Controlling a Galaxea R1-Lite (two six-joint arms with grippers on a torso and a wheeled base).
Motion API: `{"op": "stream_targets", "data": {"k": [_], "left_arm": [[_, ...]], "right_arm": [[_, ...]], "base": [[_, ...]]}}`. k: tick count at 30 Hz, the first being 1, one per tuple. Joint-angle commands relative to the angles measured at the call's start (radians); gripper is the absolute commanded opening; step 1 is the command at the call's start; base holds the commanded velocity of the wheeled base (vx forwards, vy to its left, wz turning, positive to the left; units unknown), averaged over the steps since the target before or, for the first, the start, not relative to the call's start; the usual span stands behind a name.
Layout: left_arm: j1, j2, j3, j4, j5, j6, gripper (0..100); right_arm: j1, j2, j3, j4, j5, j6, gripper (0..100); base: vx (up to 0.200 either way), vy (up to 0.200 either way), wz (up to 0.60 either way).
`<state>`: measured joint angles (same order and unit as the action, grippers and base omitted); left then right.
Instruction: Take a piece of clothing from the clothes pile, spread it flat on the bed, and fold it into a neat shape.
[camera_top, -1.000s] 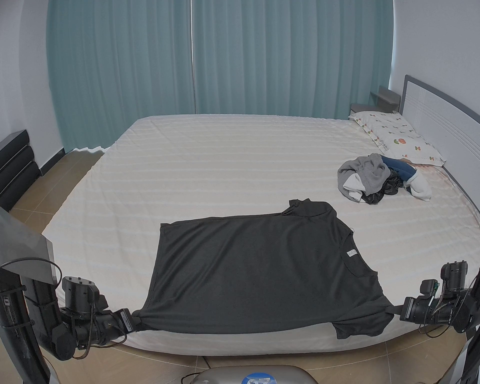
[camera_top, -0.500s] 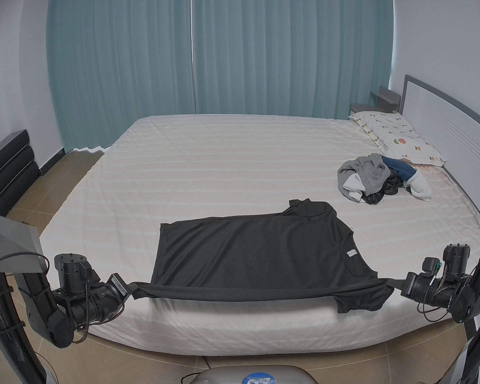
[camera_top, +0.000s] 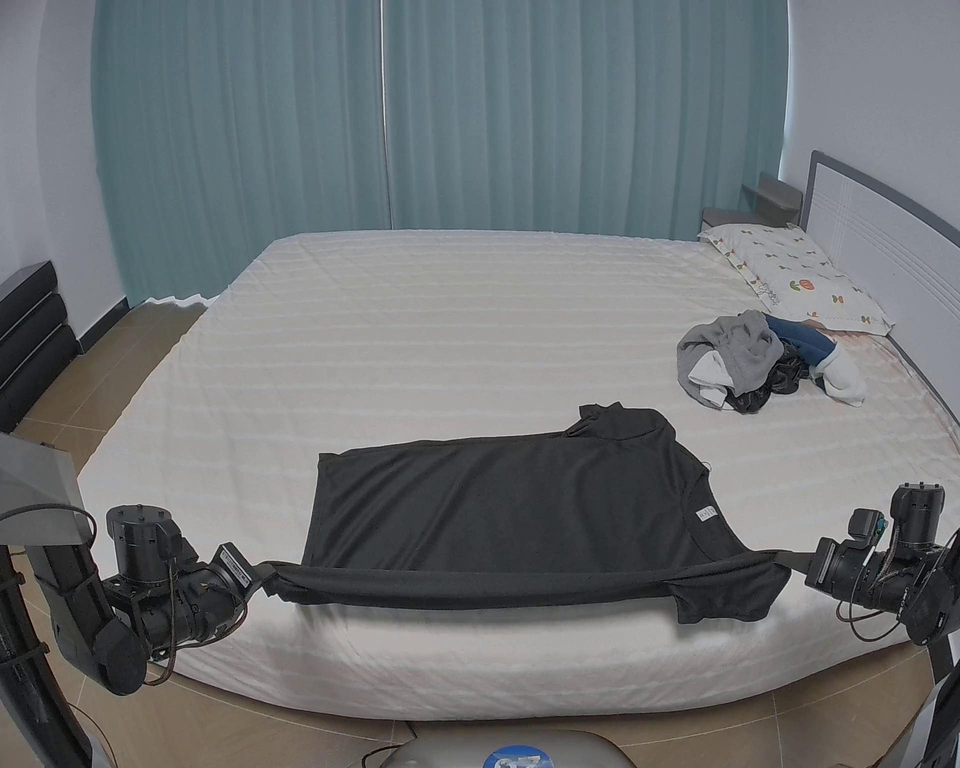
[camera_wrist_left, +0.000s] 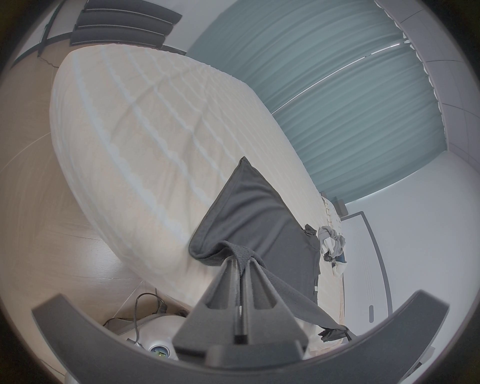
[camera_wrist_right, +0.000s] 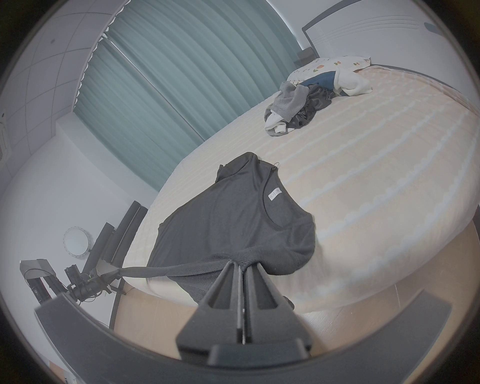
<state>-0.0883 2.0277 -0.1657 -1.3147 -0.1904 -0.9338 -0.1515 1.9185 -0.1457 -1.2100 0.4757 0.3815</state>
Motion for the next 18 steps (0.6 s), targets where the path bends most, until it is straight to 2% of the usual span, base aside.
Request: {"op": "stream_targets", "data": {"k": [1, 3, 18], "left_arm": [[-0.001, -0.004, 0.003, 0.0, 0.0, 0.0, 0], [-0.001, -0.01, 0.002, 0.0, 0.0, 0.0, 0], [-0.01, 0.025, -0.021, 0.005, 0.0, 0.0, 0]], "right_arm": [[0.001, -0.012, 0.0, 0.001, 0.001, 0.0, 0], [0.001, -0.015, 0.0, 0.0, 0.003, 0.0, 0], [0.015, 0.034, -0.038, 0.009, 0.017, 0.002, 0]], "base": [[0.2, 0.0, 0.0], [0.2, 0.0, 0.0], [0.0, 0.0, 0.0]]}}
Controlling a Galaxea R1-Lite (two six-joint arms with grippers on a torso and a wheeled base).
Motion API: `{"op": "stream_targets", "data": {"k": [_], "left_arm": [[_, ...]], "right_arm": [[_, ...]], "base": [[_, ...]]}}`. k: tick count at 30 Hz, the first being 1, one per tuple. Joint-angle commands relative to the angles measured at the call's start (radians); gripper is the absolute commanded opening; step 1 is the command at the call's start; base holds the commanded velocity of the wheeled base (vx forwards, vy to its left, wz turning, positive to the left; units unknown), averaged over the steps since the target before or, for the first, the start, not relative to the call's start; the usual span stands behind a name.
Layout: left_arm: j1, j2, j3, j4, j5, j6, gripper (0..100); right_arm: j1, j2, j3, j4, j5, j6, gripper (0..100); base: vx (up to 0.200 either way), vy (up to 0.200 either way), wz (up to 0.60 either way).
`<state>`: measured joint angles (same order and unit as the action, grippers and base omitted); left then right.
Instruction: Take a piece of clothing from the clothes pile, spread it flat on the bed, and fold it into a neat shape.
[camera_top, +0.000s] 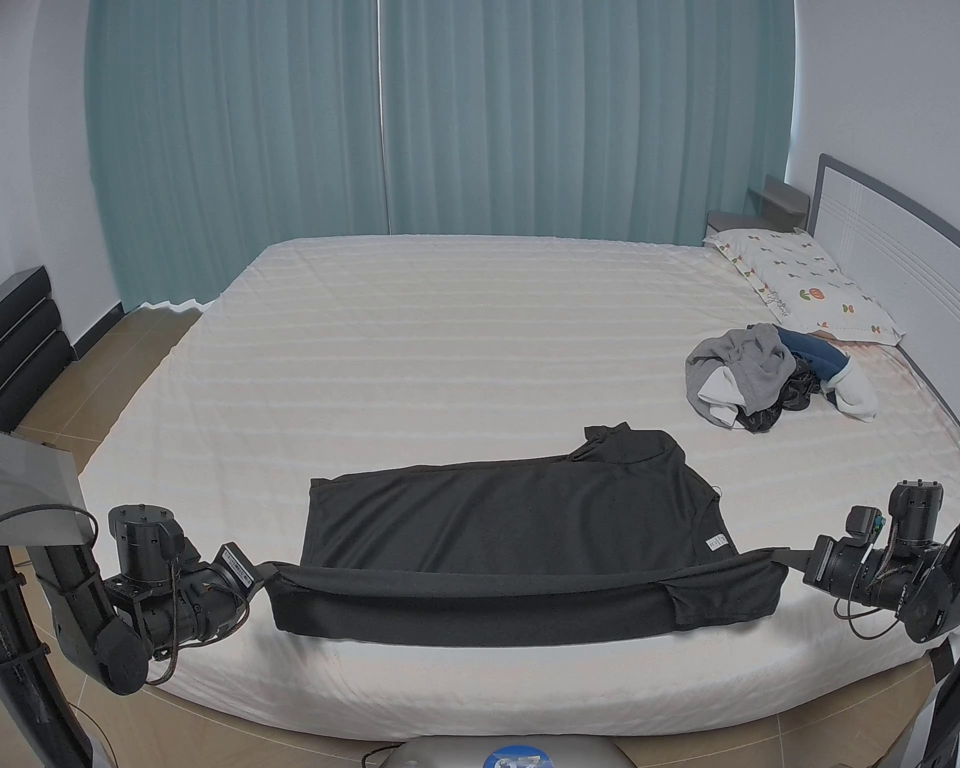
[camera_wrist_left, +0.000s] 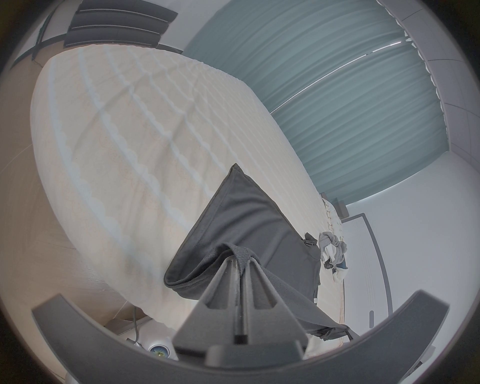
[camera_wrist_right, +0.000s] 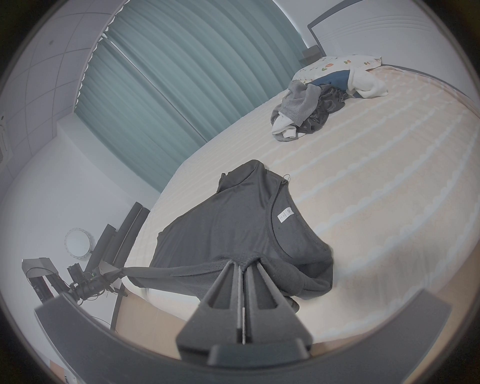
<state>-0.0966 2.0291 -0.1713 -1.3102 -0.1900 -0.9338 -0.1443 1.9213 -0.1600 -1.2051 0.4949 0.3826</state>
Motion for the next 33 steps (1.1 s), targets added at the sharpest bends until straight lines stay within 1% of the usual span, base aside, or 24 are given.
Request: {"op": "stream_targets", "data": {"k": [1, 9, 14, 19, 25, 29, 33], "left_arm": [[-0.002, 0.034, -0.022, 0.0, 0.0, 0.0, 0], [-0.005, 0.123, -0.071, 0.0, 0.001, -0.002, 0], [-0.005, 0.157, -0.094, -0.001, 0.003, -0.003, 0], [-0.025, 0.194, -0.131, -0.004, 0.003, -0.003, 0], [-0.031, 0.215, -0.152, -0.004, 0.006, -0.003, 0], [-0.031, 0.226, -0.174, -0.004, 0.046, -0.005, 0], [-0.031, 0.238, -0.185, -0.004, 0.053, -0.005, 0]], "right_arm": [[0.009, 0.045, -0.036, 0.006, -0.002, 0.002, 0], [0.023, 0.157, -0.118, 0.007, -0.029, 0.006, 0], [0.025, 0.2, -0.151, -0.002, -0.033, 0.006, 0], [0.037, 0.252, -0.204, -0.002, -0.075, 0.006, 0], [0.051, 0.286, -0.228, -0.002, -0.084, 0.006, 0], [0.055, 0.314, -0.26, -0.002, -0.114, 0.006, 0], [0.061, 0.326, -0.274, -0.004, -0.119, 0.006, 0]], "base": [[0.0, 0.0, 0.0], [0.0, 0.0, 0.0], [0.0, 0.0, 0.0], [0.0, 0.0, 0.0], [0.0, 0.0, 0.0], [0.0, 0.0, 0.0], [0.0, 0.0, 0.0]]}}
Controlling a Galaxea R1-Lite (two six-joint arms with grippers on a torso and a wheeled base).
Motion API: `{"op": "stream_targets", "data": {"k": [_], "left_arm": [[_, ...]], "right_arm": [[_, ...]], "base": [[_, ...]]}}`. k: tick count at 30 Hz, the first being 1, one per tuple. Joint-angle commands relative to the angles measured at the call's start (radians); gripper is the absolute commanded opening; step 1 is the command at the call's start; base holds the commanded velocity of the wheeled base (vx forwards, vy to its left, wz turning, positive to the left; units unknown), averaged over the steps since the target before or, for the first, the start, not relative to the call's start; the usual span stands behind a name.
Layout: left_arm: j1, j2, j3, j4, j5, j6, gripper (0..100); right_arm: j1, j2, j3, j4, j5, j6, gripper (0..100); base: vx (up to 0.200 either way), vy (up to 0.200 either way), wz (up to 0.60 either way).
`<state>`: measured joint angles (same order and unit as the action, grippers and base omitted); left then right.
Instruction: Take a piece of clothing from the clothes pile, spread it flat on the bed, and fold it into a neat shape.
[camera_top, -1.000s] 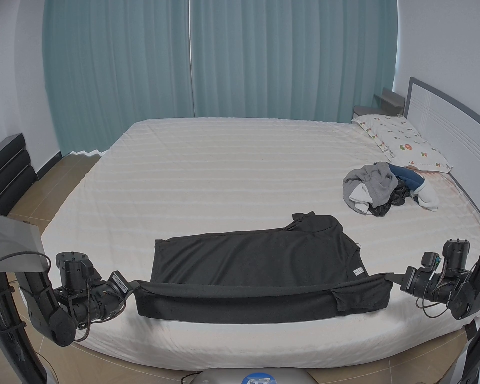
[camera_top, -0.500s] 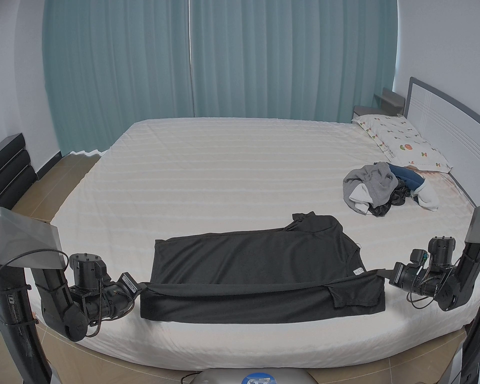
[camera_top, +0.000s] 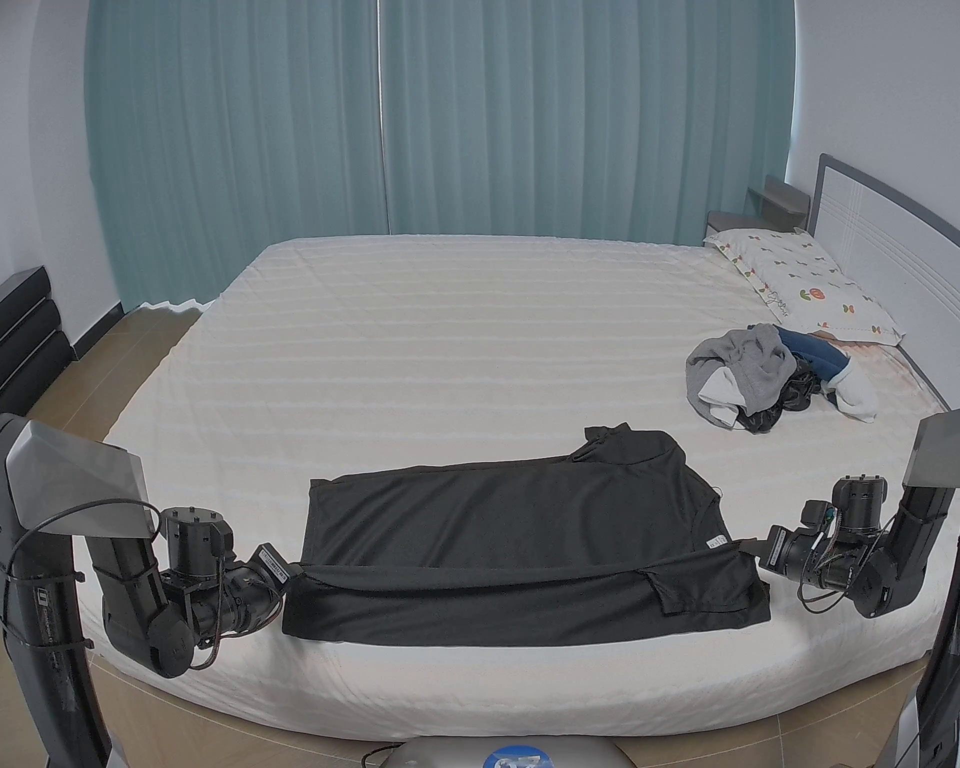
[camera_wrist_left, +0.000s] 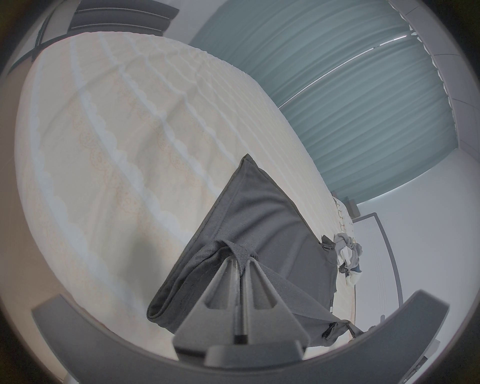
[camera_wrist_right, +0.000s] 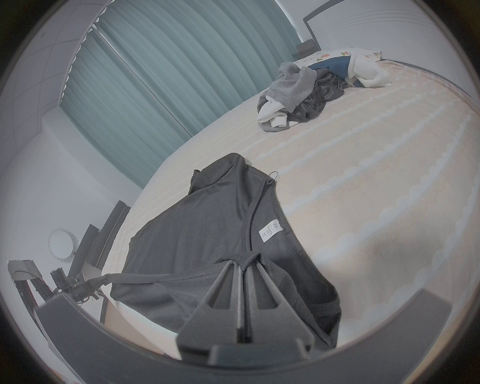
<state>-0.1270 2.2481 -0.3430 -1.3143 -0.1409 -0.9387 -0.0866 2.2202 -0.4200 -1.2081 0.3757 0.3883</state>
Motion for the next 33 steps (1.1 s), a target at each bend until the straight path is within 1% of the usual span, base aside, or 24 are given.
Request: {"op": "stream_targets", "data": {"k": [1, 3, 4, 5, 6, 8, 12, 14, 15, 17, 18, 20, 23, 24, 26, 28, 29, 31, 32, 33], "left_arm": [[0.0, 0.024, -0.019, 0.0, 0.007, 0.0, 0], [0.0, 0.034, -0.028, 0.0, 0.017, -0.002, 0], [0.0, 0.036, -0.03, 0.0, 0.018, 0.0, 100], [0.0, 0.041, -0.036, 0.0, 0.02, -0.002, 100], [0.0, 0.044, -0.039, 0.0, 0.021, -0.002, 100], [0.0, 0.044, -0.042, -0.002, 0.021, -0.011, 100], [0.004, 0.038, -0.053, -0.002, 0.03, -0.072, 100], [0.01, 0.034, -0.067, -0.002, 0.053, -0.129, 100], [0.012, 0.033, -0.068, -0.002, 0.058, -0.14, 100], [0.012, 0.031, -0.067, -0.002, 0.06, -0.146, 100], [0.018, 0.021, -0.056, -0.002, 0.058, -0.149, 100], [0.027, 0.005, -0.045, -0.002, 0.055, -0.153, 100], [0.038, -0.016, -0.018, 0.0, 0.041, -0.164, 100], [0.043, -0.024, -0.005, -0.002, 0.033, -0.175, 100], [0.043, -0.024, -0.005, -0.002, 0.033, -0.175, 100], [0.053, -0.025, 0.019, -0.002, 0.021, -0.184, 100], [0.053, -0.025, 0.019, -0.002, 0.021, -0.184, 100], [0.053, -0.027, 0.025, -0.002, 0.021, -0.184, 100], [0.053, -0.027, 0.027, -0.003, 0.021, -0.184, 100], [0.053, -0.027, 0.03, -0.003, 0.021, -0.184, 100]], "right_arm": [[0.004, 0.03, -0.016, -0.002, 0.0, 0.0, 0], [0.005, 0.032, -0.023, -0.002, 0.0, 0.0, 0], [0.005, 0.032, -0.025, -0.002, 0.0, 0.0, 0], [0.005, 0.035, -0.028, -0.002, 0.002, 0.0, 0], [0.005, 0.039, -0.031, -0.002, 0.002, 0.001, 100], [0.007, 0.055, -0.037, -0.004, 0.003, 0.001, 100], [0.01, 0.052, -0.039, -0.005, 0.003, 0.018, 100], [0.01, 0.036, -0.04, -0.03, 0.0, 0.069, 100], [0.008, 0.026, -0.034, -0.047, -0.005, 0.093, 100], [0.008, 0.016, -0.026, -0.061, -0.011, 0.11, 100], [0.01, -0.01, 0.004, -0.073, -0.024, 0.135, 100], [0.014, -0.042, 0.041, -0.07, -0.028, 0.146, 100], [0.039, -0.088, 0.112, -0.07, -0.029, 0.17, 100], [0.057, -0.109, 0.153, -0.068, -0.035, 0.195, 100], [0.057, -0.109, 0.153, -0.068, -0.035, 0.195, 100], [0.103, -0.122, 0.221, -0.07, -0.098, 0.27, 100], [0.103, -0.122, 0.221, -0.07, -0.098, 0.27, 100], [0.14, -0.125, 0.244, -0.071, -0.14, 0.34, 100], [0.145, -0.125, 0.247, -0.07, -0.146, 0.351, 100], [0.171, -0.119, 0.251, -0.064, -0.169, 0.374, 100]], "base": [[0.0, 0.0, 0.0], [0.0, 0.0, 0.0], [0.0, 0.0, 0.0], [0.0, 0.0, 0.0], [0.0, 0.0, 0.0], [0.0, 0.0, 0.0], [0.0, 0.0, 0.0], [0.0, 0.0, 0.0], [0.0, 0.0, 0.0], [0.0, 0.0, 0.0], [0.0, 0.0, 0.0], [0.0, 0.0, 0.0], [0.0, 0.0, 0.0], [0.0, 0.0, 0.0], [0.0, 0.0, 0.0], [0.0, 0.0, 0.0], [0.0, 0.0, 0.0], [0.0, 0.0, 0.0], [0.0, 0.0, 0.0], [0.0, 0.0, 0.0]]}}
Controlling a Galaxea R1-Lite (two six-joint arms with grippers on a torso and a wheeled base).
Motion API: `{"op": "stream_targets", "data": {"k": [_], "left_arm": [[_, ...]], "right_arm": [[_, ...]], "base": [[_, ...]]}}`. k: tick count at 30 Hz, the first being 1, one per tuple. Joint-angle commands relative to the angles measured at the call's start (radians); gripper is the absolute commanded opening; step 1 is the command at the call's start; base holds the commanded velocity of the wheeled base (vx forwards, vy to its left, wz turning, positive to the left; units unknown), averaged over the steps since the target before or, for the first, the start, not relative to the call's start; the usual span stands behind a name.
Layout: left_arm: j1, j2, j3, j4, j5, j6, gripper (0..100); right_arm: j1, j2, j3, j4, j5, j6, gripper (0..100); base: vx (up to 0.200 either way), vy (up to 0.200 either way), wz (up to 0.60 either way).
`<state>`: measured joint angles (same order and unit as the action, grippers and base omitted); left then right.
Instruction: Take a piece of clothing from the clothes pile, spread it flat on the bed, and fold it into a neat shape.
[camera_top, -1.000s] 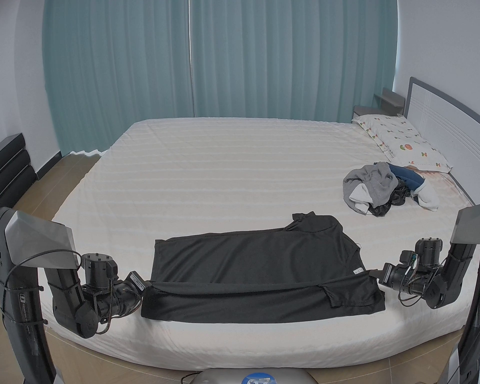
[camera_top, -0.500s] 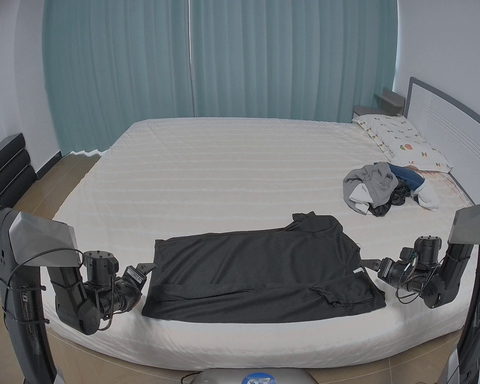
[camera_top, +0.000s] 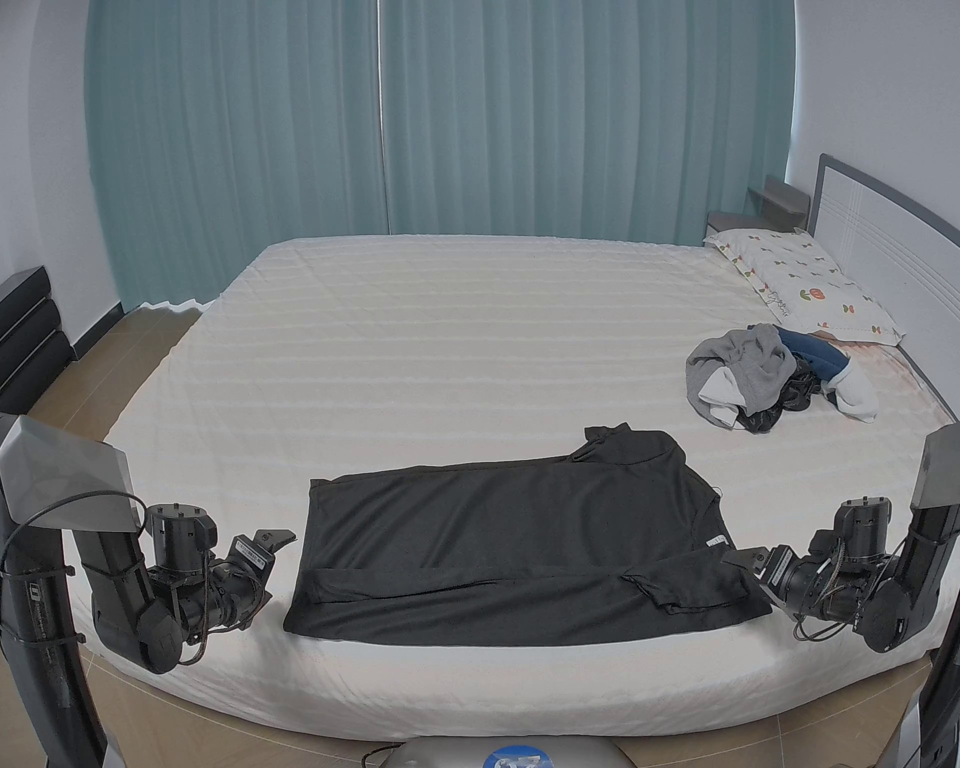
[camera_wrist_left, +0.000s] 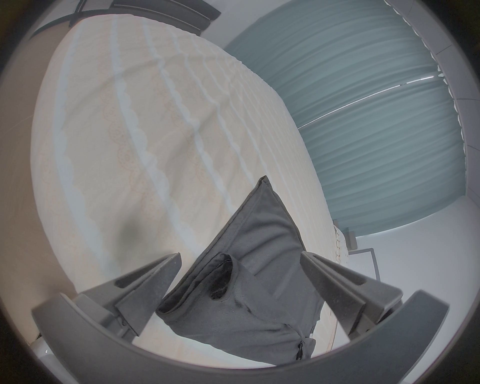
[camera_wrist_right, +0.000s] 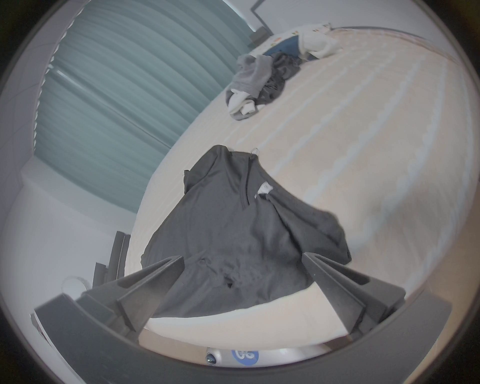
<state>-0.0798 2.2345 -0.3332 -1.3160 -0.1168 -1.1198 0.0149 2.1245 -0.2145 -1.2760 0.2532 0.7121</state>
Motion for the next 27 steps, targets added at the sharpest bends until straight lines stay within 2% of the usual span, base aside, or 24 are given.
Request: {"op": "stream_targets", "data": {"k": [1, 7, 8, 21, 27], "left_arm": [[0.006, -0.013, 0.02, -0.002, -0.001, -0.005, 100], [0.008, -0.016, 0.019, -0.002, 0.0, -0.021, 100], [0.008, -0.019, 0.019, -0.002, 0.0, -0.023, 100], [0.008, -0.019, 0.019, -0.002, 0.0, -0.023, 100], [0.008, -0.019, 0.019, -0.002, 0.0, -0.023, 100]], "right_arm": [[0.083, -0.017, 0.047, 0.009, -0.066, 0.058, 100], [0.143, 0.06, 0.038, -0.008, -0.153, 0.089, 100], [0.158, 0.075, 0.027, -0.01, -0.167, 0.116, 100], [0.208, 0.157, -0.082, -0.014, -0.206, 0.145, 100], [0.244, 0.186, -0.097, -0.014, -0.264, 0.15, 100]], "base": [[0.0, 0.0, 0.0], [0.0, 0.0, 0.0], [0.0, 0.0, 0.0], [0.0, 0.0, 0.0], [0.0, 0.0, 0.0]]}}
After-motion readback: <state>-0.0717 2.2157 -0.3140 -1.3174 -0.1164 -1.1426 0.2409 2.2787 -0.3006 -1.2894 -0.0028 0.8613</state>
